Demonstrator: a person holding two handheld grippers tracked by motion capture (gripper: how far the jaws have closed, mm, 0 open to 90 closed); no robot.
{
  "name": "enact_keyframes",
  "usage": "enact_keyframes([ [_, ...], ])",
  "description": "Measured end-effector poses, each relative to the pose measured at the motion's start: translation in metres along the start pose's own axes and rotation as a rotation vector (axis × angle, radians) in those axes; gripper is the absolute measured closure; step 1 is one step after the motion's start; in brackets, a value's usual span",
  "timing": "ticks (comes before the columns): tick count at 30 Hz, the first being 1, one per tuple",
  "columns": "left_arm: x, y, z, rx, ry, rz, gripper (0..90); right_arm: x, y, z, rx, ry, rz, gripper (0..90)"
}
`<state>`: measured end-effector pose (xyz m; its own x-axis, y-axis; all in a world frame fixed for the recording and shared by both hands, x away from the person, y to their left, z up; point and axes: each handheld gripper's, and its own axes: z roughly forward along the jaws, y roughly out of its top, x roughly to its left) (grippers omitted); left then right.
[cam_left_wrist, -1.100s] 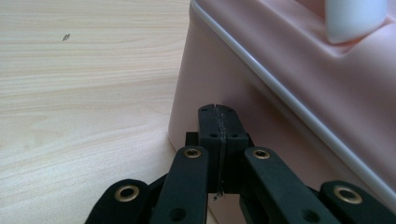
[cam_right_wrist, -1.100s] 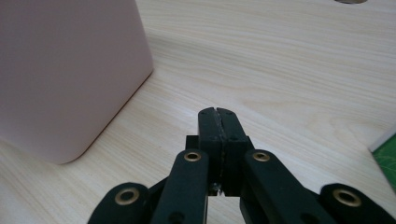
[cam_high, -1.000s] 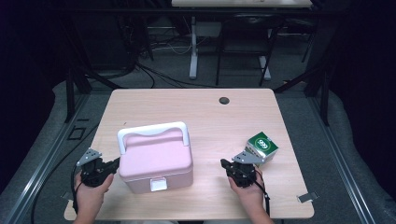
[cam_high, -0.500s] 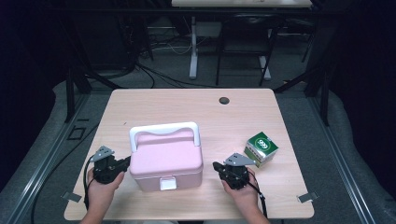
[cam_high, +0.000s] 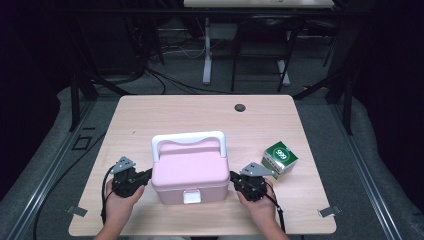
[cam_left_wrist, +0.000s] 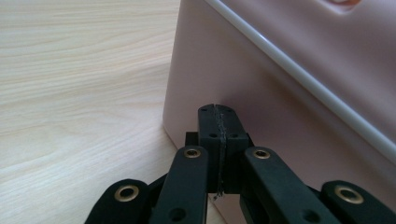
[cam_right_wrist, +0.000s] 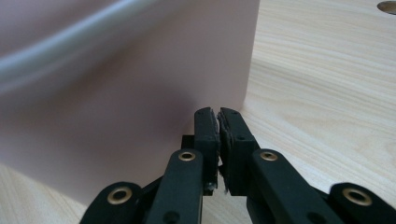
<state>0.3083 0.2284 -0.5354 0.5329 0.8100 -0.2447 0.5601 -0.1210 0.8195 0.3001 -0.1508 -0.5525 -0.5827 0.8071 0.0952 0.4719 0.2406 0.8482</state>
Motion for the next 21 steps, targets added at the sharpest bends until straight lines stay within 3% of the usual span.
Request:
enact_keyframes([
  [14, -0.015, 0.003, 0.015, 0.026, -0.023, 0.005, 90.0, -0.006, -0.001, -0.020, 0.018, -0.037, 0.035, 90.0],
  [21, -0.022, 0.003, 0.019, 0.036, -0.027, 0.007, 90.0, -0.012, -0.004, -0.028, 0.029, -0.011, 0.058, 90.0],
])
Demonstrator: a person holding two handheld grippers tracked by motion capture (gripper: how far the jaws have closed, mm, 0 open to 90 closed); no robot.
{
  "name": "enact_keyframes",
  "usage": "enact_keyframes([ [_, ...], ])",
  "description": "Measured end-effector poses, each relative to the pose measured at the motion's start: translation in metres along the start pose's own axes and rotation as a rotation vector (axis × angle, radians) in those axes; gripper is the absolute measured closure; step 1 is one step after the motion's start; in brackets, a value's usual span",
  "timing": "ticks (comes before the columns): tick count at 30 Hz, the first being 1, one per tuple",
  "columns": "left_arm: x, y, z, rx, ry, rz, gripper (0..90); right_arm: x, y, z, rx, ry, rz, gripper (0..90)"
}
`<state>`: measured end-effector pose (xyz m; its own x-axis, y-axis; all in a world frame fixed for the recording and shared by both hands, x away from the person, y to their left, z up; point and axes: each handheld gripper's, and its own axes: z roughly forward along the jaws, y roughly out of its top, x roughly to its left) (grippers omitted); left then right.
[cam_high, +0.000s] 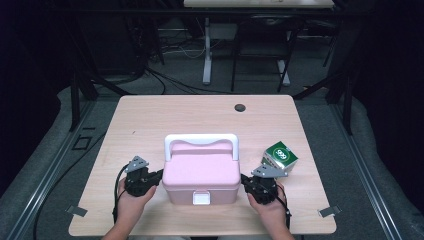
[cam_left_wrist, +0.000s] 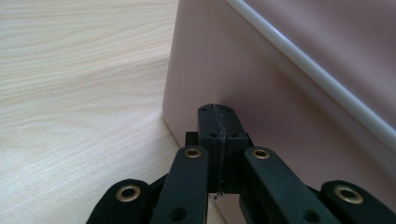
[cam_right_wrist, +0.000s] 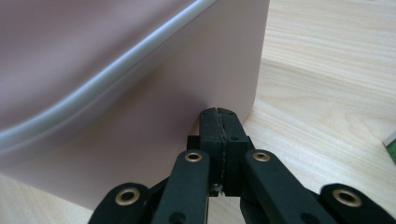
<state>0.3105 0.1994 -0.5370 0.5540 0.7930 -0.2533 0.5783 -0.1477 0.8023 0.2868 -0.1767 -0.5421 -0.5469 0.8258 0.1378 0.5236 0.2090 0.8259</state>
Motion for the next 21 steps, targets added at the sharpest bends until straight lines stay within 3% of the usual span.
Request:
enact_keyframes([
  [11, -0.008, -0.007, -0.006, 0.019, -0.009, -0.002, 90.0, 0.000, 0.001, -0.007, 0.043, 0.012, -0.006, 90.0],
  [21, -0.016, -0.014, -0.010, 0.034, -0.017, 0.002, 90.0, 0.001, -0.007, -0.012, 0.015, 0.017, 0.004, 90.0],
])
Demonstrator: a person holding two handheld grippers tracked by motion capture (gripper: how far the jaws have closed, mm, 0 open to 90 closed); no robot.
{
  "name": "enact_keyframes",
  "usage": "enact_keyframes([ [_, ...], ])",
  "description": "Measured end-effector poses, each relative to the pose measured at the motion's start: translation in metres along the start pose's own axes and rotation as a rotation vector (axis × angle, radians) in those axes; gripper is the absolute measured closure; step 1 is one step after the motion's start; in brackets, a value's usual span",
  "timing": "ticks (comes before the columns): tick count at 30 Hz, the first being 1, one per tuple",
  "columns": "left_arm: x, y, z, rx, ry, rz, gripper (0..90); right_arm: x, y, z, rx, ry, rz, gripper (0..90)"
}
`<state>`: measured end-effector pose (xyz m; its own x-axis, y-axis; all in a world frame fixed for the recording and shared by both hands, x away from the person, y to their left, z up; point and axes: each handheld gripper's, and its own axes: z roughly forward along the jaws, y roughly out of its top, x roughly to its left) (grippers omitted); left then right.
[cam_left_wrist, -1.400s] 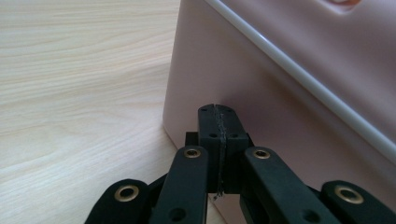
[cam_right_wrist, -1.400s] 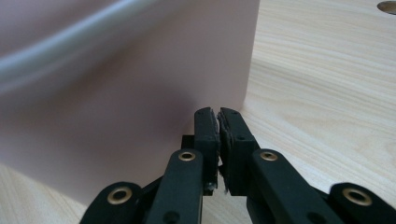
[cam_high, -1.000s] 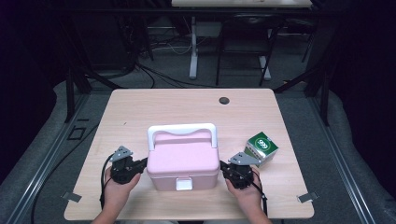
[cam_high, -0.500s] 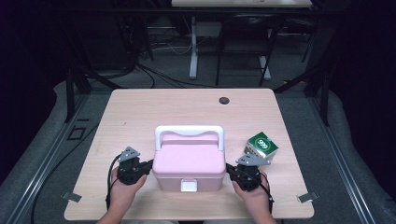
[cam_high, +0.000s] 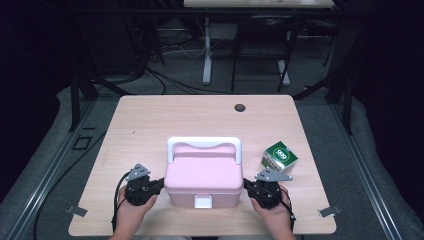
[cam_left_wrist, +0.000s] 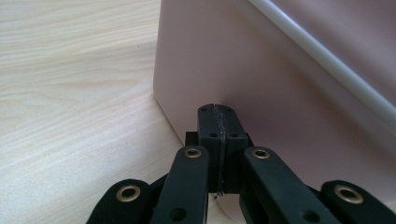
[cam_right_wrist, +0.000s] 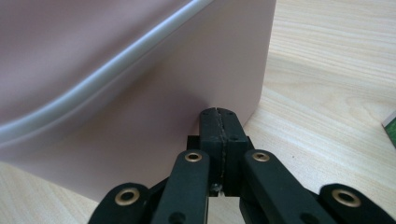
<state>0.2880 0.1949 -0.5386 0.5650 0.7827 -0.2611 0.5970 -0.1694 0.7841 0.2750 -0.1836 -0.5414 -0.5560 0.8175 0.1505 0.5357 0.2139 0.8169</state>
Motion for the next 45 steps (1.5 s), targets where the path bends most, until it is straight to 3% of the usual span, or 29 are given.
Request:
enact_keyframes([
  [6, -0.002, 0.000, 0.001, 0.000, -0.010, 0.006, 90.0, -0.002, -0.003, -0.004, -0.004, -0.002, 0.013, 90.0],
  [16, 0.006, -0.001, 0.001, -0.009, -0.050, -0.005, 89.6, -0.004, -0.005, -0.001, -0.026, 0.003, 0.013, 90.0],
  [19, 0.008, 0.000, 0.000, -0.014, -0.061, -0.008, 86.0, -0.004, -0.005, -0.001, -0.032, -0.014, -0.001, 87.9],
  [24, 0.011, 0.000, -0.003, -0.028, -0.072, -0.013, 79.8, -0.010, -0.005, -0.005, -0.059, 0.015, 0.012, 79.8],
  [33, 0.015, 0.002, -0.006, -0.019, -0.069, 0.001, 65.9, -0.011, -0.002, -0.012, -0.096, 0.015, 0.017, 68.4],
  [38, 0.015, 0.008, -0.012, -0.040, -0.086, 0.000, 63.0, -0.010, 0.003, -0.018, -0.124, 0.014, 0.000, 66.3],
  [41, 0.015, 0.014, -0.019, -0.057, -0.076, 0.010, 60.6, -0.010, 0.009, -0.024, -0.110, 0.023, -0.005, 65.0],
  [45, 0.018, 0.025, -0.030, -0.080, -0.063, 0.022, 57.8, -0.012, 0.018, -0.033, -0.132, 0.020, -0.011, 64.5],
])
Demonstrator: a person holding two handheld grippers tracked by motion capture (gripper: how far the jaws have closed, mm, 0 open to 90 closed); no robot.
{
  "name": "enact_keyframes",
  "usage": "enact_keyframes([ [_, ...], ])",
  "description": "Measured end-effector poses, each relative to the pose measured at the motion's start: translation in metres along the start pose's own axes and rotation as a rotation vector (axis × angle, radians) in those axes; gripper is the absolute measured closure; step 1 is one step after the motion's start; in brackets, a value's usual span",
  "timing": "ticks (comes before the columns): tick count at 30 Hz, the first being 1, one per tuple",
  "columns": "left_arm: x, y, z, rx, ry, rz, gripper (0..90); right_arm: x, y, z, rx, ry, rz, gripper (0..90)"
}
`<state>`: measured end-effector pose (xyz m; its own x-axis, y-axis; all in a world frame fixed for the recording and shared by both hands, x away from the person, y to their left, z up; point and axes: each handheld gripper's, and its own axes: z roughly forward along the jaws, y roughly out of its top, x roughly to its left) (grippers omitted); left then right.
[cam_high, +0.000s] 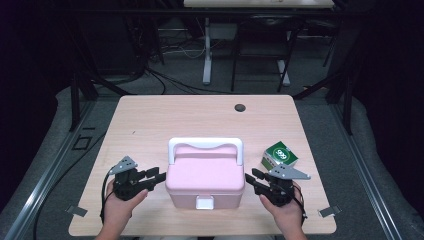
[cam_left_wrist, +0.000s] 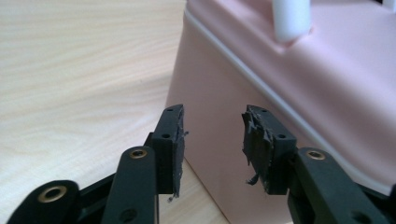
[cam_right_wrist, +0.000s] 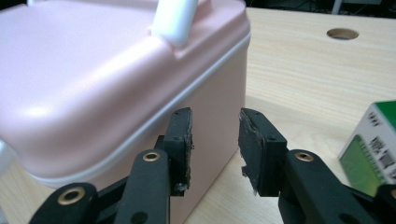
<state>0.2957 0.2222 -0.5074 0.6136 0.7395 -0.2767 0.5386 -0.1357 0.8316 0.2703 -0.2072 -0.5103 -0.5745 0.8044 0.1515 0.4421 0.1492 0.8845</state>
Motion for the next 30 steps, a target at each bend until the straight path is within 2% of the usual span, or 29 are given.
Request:
enact_keyframes([
  [6, -0.001, 0.015, -0.010, -0.007, -0.011, 0.001, 55.6, -0.004, 0.013, -0.009, -0.004, 0.027, 0.016, 62.0],
  [10, -0.006, 0.024, -0.011, 0.005, 0.003, 0.037, 54.3, -0.004, 0.025, -0.014, 0.008, 0.039, 0.005, 60.6],
  [11, -0.007, 0.026, -0.011, 0.003, 0.005, 0.037, 53.8, -0.004, 0.028, -0.014, -0.007, 0.046, 0.001, 60.3],
  [16, -0.012, 0.039, -0.009, 0.002, -0.005, 0.053, 50.8, -0.002, 0.042, -0.018, 0.000, 0.056, -0.008, 59.1],
  [18, -0.014, 0.044, -0.008, 0.004, -0.005, 0.066, 50.1, -0.001, 0.047, -0.019, 0.002, 0.073, -0.010, 58.1],
  [20, -0.016, 0.050, -0.007, 0.006, -0.013, 0.083, 50.1, -0.001, 0.052, -0.018, 0.001, 0.086, -0.018, 55.9],
  [23, -0.018, 0.057, -0.002, 0.011, -0.020, 0.090, 50.2, 0.002, 0.058, -0.013, 0.000, 0.049, -0.034, 54.5],
  [24, -0.019, 0.059, -0.001, 0.012, -0.025, 0.090, 50.2, 0.002, 0.058, -0.010, -0.012, 0.091, -0.030, 54.3],
  [29, -0.023, 0.065, 0.010, 0.035, -0.038, 0.092, 50.2, 0.004, 0.062, 0.002, 0.008, 0.112, -0.035, 53.0],
  [30, -0.023, 0.065, 0.012, 0.036, -0.040, 0.091, 50.3, 0.004, 0.062, 0.004, -0.002, 0.119, -0.030, 53.0],
])
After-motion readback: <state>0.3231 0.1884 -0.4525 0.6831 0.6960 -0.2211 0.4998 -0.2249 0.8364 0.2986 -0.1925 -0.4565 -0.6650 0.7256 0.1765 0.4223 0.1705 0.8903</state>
